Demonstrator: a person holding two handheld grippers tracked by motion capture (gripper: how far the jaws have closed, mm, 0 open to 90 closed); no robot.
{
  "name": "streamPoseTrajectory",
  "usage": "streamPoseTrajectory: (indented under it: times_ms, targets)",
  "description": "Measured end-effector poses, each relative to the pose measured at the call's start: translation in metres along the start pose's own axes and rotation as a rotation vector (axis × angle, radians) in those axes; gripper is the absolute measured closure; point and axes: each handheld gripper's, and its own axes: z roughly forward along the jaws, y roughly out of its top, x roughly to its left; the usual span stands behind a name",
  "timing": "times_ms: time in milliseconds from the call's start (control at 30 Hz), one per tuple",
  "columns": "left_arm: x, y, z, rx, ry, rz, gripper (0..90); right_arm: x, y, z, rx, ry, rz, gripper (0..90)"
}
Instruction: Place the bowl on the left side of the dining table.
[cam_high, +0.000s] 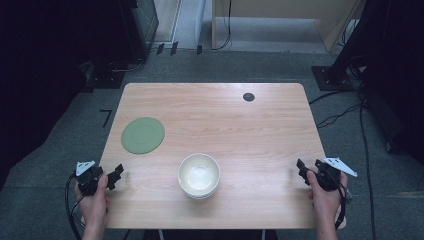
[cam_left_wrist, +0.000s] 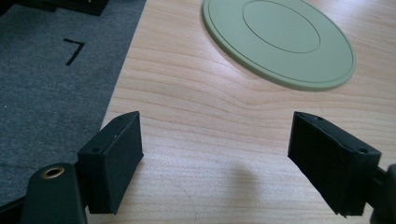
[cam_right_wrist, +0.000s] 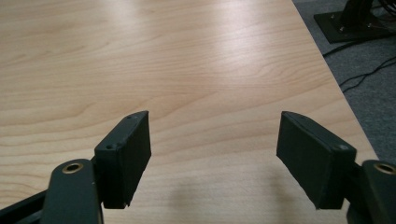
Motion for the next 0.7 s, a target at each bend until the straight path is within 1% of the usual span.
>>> streamPoseTrajectory:
  times_ms: [33,67,133,200,267,300,367,400,433,467,500,567,600,633,667,700]
  targets:
    - [0.0,0.001,0.0,-0.002,0.002,-0.002,17.4,0.002,0.0,0.0,-0.002,0.015,0.005,26.2]
    - [0.0,0.001,0.0,-0.006,0.006,-0.006,17.4,0.003,0.001,0.001,-0.006,0.026,0.001,26.1]
    - [0.001,0.002,-0.001,-0.015,0.005,-0.013,17.4,0.008,0.003,0.001,-0.006,0.027,-0.008,26.2]
    - [0.001,0.004,-0.002,-0.023,0.003,-0.011,17.5,0.012,0.006,0.0,-0.018,0.049,-0.006,26.1]
    - [0.002,0.006,-0.005,-0.038,-0.009,-0.018,17.5,0.017,0.009,-0.001,-0.033,0.072,0.01,26.2]
    - [0.002,0.007,-0.007,-0.049,-0.023,-0.026,17.5,0.019,0.011,-0.002,-0.038,0.082,0.012,26.2]
    - [0.001,0.008,-0.008,-0.057,-0.03,-0.027,17.5,0.026,0.016,-0.005,-0.043,0.107,0.008,26.4]
    - [-0.002,0.011,-0.011,-0.069,-0.054,-0.033,17.5,0.03,0.018,-0.007,-0.05,0.122,0.004,26.4]
    - [-0.002,0.011,-0.011,-0.069,-0.054,-0.033,17.5,0.034,0.02,-0.008,-0.055,0.134,0.002,26.6]
    - [-0.008,0.014,-0.015,-0.089,-0.05,-0.009,17.5,0.039,0.022,-0.009,-0.064,0.148,-0.005,26.6]
    - [-0.01,0.015,-0.017,-0.098,-0.066,-0.003,17.5,0.044,0.024,-0.011,-0.067,0.158,-0.01,26.6]
    - [-0.015,0.018,-0.02,-0.109,-0.133,0.004,17.6,0.054,0.028,-0.012,-0.073,0.177,-0.029,26.9]
    - [-0.018,0.019,-0.021,-0.107,-0.144,0.017,17.6,0.06,0.029,-0.013,-0.075,0.188,-0.035,26.9]
    - [-0.018,0.019,-0.021,-0.107,-0.144,0.017,17.6,0.06,0.029,-0.013,-0.075,0.188,-0.035,26.9]
    - [-0.028,0.019,-0.021,-0.105,-0.144,0.041,17.6,0.072,0.032,-0.013,-0.075,0.203,-0.051,27.1]
    - [-0.028,0.019,-0.021,-0.105,-0.144,0.041,17.5,0.072,0.032,-0.013,-0.075,0.203,-0.051,27.1]
